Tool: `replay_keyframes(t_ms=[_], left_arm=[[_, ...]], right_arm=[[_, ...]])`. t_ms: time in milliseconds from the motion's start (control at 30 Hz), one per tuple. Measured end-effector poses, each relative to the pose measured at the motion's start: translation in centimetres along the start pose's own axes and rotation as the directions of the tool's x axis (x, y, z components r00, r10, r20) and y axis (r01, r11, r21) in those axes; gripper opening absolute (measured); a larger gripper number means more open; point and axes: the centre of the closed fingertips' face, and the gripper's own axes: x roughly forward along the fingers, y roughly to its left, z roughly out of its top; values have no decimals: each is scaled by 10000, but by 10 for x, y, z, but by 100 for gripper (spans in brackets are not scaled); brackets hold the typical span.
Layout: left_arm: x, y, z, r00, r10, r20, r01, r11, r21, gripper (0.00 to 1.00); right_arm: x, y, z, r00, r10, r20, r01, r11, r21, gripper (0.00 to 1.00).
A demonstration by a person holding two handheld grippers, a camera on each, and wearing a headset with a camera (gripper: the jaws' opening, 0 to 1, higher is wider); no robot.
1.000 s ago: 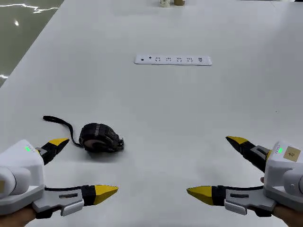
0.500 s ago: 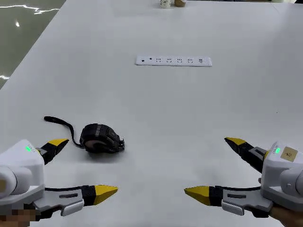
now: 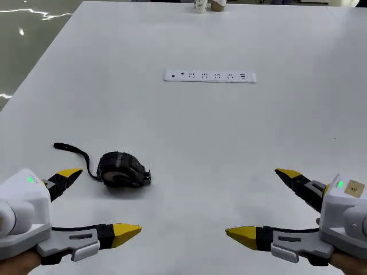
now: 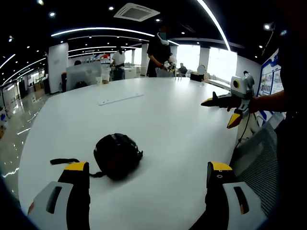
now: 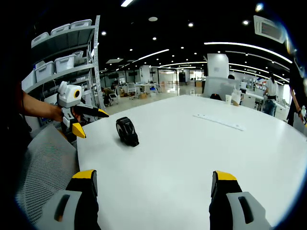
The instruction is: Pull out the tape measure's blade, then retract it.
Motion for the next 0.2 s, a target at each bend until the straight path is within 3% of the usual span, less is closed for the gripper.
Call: replay_keyframes(t_ms=[200], left_arm=[[-1,1,0,10000,6,45,-6,9999,-103,99]], right_arm=[[-1,-1,0,10000,-29,-4,29,10000,32,99]])
